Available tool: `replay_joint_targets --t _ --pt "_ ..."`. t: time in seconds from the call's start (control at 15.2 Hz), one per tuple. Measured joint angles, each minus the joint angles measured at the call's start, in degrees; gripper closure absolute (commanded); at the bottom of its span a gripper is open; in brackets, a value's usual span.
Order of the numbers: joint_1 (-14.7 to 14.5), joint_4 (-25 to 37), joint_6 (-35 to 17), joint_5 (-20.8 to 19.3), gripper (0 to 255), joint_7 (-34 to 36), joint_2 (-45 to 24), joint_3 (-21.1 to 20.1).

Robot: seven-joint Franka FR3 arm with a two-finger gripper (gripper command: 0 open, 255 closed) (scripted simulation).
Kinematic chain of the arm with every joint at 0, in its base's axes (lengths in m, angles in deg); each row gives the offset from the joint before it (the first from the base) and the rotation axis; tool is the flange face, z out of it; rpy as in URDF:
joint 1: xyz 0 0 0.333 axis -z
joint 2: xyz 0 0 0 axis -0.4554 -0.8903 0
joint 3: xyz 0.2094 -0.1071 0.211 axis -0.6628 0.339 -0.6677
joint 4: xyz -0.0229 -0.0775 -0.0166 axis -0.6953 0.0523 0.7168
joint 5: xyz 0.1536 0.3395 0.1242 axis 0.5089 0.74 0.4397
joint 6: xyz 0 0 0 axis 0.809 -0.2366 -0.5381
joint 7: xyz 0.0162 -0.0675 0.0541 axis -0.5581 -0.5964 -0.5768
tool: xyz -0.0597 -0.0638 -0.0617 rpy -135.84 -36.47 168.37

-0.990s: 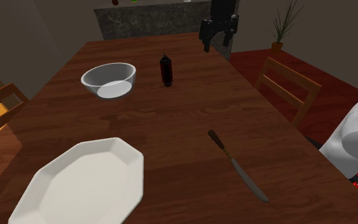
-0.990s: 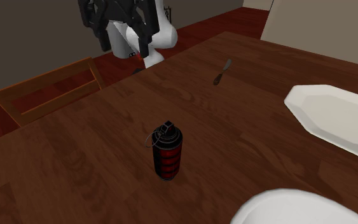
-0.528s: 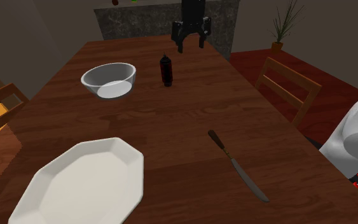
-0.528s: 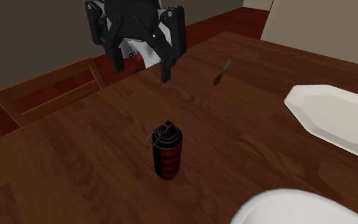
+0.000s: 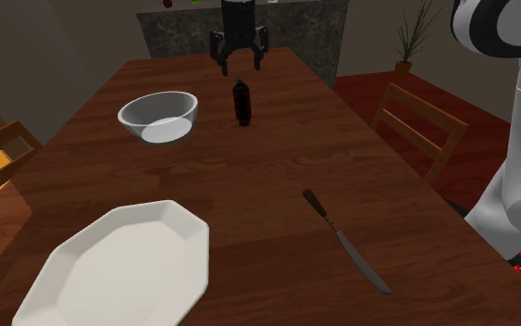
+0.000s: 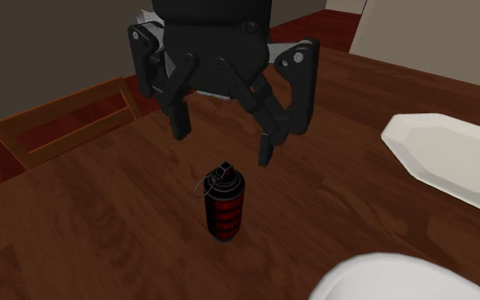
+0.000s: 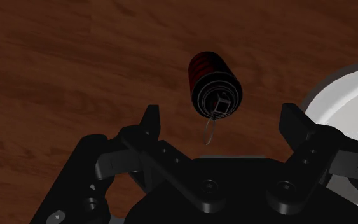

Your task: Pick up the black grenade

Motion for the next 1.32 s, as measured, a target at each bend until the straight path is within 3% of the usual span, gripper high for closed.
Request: replay_joint_targets --t 0.46,0.53,1.32 --pt "0.6 -6.9 -5.9 0.3 0 0.4 1.0 0.0" --pt "0.6 -7.3 -6.2 0.3 255 0.5 1.1 0.0" --pt "0.6 -6.3 -5.4 0.3 255 0.4 0.9 0.1"
